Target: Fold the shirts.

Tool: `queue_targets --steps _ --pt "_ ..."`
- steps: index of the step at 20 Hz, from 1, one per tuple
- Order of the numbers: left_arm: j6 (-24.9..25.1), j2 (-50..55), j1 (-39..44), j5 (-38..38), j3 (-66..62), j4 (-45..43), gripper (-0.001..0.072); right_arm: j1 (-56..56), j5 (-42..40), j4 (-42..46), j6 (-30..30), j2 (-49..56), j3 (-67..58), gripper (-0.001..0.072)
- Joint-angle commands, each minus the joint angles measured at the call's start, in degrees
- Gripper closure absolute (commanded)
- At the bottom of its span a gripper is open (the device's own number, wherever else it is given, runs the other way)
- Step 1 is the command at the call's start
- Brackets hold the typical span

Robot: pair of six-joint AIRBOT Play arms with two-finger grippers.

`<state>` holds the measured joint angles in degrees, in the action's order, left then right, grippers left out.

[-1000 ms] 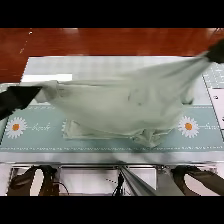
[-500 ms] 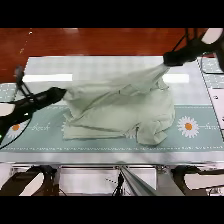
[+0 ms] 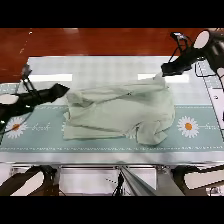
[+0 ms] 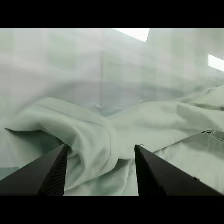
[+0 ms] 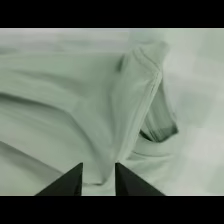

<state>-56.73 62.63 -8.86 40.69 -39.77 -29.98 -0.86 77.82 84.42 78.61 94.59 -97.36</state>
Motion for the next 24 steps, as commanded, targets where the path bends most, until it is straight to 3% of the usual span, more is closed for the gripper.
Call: queue_targets --steps 1,4,6,8,12,18,24 --pt "-5.42 0.35 -11.78 21.73 -5.38 -10.71 0.0188 3.78 8.09 11.1 -0.04 -3.23 -0.24 0.041" --pt "-17.38 0.42 -18.53 36.79 -2.84 -27.36 0.0188 10.93 15.26 9.73 2.16 -4.52 0.46 0.0411" --pt "-17.53 0.31 -20.44 41.75 1.97 -30.77 0.0188 15.87 16.65 5.2 2.71 -5.81 4.22 0.0411" --pt "-17.4 0.17 -20.87 41.46 6.71 -30.67 0.0187 20.5 16.9 -0.07 2.47 -7.96 10.75 0.0406" --pt "-15.26 0.2 -20.76 38.69 10.27 -29.55 0.0184 27.1 11.26 -6.54 -0.28 -12.98 24.06 0.0285" --pt "-14.88 1.49 -19.45 33.18 10.34 -23.65 0.0172 28.65 5.66 -11.91 -2.56 -14.82 29.94 0.0286" --pt "-14.51 8.57 -5.99 28.06 10.32 -21.4 0.0174 28.65 5.33 -15.43 -2.84 -14.82 29.94 0.0286"
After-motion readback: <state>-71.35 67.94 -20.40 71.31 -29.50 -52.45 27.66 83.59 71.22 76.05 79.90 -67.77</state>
